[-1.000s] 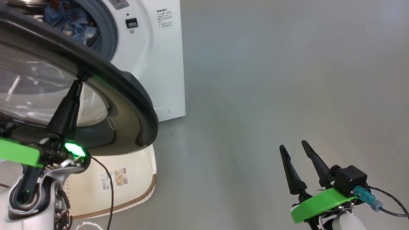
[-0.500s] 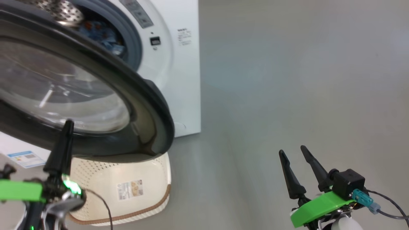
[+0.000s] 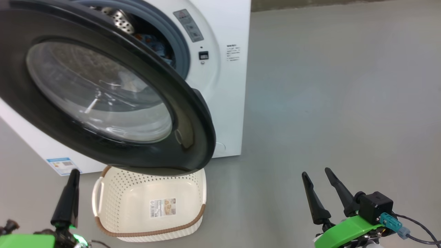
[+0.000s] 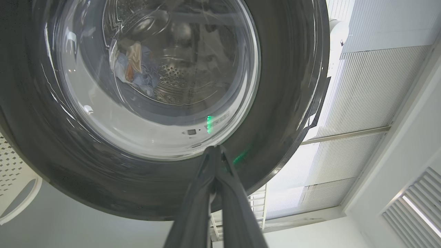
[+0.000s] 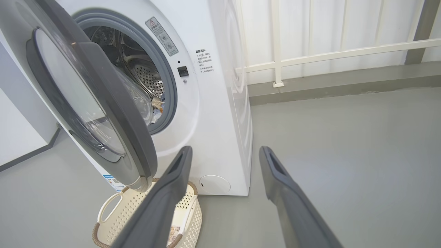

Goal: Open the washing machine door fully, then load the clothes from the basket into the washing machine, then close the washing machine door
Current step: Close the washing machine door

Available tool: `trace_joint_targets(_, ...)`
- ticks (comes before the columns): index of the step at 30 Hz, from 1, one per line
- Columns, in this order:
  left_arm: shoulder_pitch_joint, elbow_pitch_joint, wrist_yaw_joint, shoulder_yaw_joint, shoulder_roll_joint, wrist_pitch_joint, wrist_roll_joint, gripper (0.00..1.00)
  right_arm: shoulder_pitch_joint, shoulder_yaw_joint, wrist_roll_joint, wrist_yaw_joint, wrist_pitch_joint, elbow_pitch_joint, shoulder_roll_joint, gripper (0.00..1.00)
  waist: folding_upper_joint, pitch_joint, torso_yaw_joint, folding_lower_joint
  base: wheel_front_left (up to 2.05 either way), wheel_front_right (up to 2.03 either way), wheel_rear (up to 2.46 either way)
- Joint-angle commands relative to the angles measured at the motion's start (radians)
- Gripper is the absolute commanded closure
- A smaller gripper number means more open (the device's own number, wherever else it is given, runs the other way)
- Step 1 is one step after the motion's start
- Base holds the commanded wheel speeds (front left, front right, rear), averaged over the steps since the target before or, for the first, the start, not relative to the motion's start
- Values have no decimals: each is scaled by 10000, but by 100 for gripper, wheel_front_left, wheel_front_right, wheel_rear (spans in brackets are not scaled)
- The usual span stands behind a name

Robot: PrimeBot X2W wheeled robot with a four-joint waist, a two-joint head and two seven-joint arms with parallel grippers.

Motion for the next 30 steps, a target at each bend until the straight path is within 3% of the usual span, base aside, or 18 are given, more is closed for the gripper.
trace_joint_targets(1,46,-391,-107,207,191,-193,287,100,-29,263,135,16,-120,-213,9,0,-1,-150,196,0,0,0,0)
trace_joint_targets(12,959,-634,-107,53,191,-1169,171,100,4,338,186,16,-120,-155,9,0,-1,-339,219,0,0,0,0)
trace_joint_targets(13,1046,-641,-107,39,191,-1349,205,79,10,339,193,16,-120,-156,9,0,-1,-351,212,0,0,0,0)
trace_joint_targets(14,1116,-661,-107,24,191,-1557,192,45,18,338,199,16,-120,-156,9,0,-1,-363,207,0,0,0,0)
trace_joint_targets(15,1187,-664,-107,-33,191,-1716,66,0,25,337,204,16,-120,-156,9,0,-1,-375,200,0,0,0,0)
trace_joint_targets(24,1427,-1020,-107,-238,191,-2627,518,0,50,333,240,16,-120,-215,9,0,-1,-412,215,0,0,0,0)
trace_joint_targets(30,1438,-1354,-107,-645,667,-3729,2217,0,45,346,243,16,-120,-216,9,0,-1,-390,236,0,0,0,0)
